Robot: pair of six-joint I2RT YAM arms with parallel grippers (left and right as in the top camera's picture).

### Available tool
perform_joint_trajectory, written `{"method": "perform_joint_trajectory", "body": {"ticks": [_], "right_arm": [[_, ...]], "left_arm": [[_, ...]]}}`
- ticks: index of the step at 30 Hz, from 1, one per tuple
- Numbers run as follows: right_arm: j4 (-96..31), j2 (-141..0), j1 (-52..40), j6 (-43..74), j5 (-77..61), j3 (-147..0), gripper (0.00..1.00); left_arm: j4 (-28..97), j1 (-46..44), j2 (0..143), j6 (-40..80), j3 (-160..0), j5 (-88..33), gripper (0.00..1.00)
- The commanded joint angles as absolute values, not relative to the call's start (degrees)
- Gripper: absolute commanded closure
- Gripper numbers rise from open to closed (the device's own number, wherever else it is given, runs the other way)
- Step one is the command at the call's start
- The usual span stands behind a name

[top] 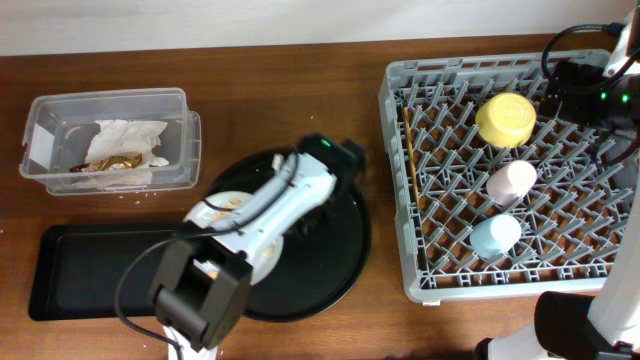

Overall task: Sort waste into correct bins and load items into the dishwasher rack
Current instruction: 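Tip the plate with the left gripper over the small black tray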

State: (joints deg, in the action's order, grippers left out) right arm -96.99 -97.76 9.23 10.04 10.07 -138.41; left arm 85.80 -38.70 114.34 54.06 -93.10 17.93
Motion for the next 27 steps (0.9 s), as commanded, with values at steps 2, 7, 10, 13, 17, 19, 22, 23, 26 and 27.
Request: {"method": "perform_joint_trajectory", "body": {"ticks": [2,7,10,13,17,19,22,23,26,27], "right_arm": [[-97.3,-97.6,9.4,9.7,11.0,-138.3,0.01],[-97.3,-97.6,9.4,9.7,11.0,-138.3,0.01],[-97.3,-97.6,9.4,9.7,11.0,-138.3,0.01],[-97.3,-97.6,9.4,9.7,11.0,-138.3,0.01],[-97.3,-97.6,9.4,9.7,11.0,-138.3,0.01],[-97.3,-97.6,9.4,9.7,11.0,-138.3,0.01],[-97.3,-97.6,9.4,9.7,11.0,-138.3,0.01],[-97.3,-97.6,9.4,9.7,11.0,-138.3,0.01],[-97.3,-97.6,9.4,9.7,11.0,-138.3,0.01],[-97.3,-97.6,9.4,9.7,11.0,-138.3,0.01]], "left_arm": [[87.7,-28.1,112.5,53.0,-97.8,20.8,0.99],[81.7,-11.9,106.7,46.2,-98.1,15.9,0.99],[78.8,-3.4,104.9,42.6,-98.1,7.3,0.99],[78.6,3.7,104.2,38.0,-98.1,1.3,0.99],[78.7,13.6,104.2,31.8,-98.1,-10.2,0.99],[78.8,19.4,104.2,28.2,-98.1,-16.8,0.99],[79.1,24.7,104.2,24.4,-97.3,-22.4,0.99],[79.1,26.5,104.2,23.6,-97.0,-22.8,0.99],[79.1,30.7,104.2,20.4,-95.9,-28.0,0.99],[79.1,32.5,104.2,18.5,-95.3,-31.6,0.99]]}}
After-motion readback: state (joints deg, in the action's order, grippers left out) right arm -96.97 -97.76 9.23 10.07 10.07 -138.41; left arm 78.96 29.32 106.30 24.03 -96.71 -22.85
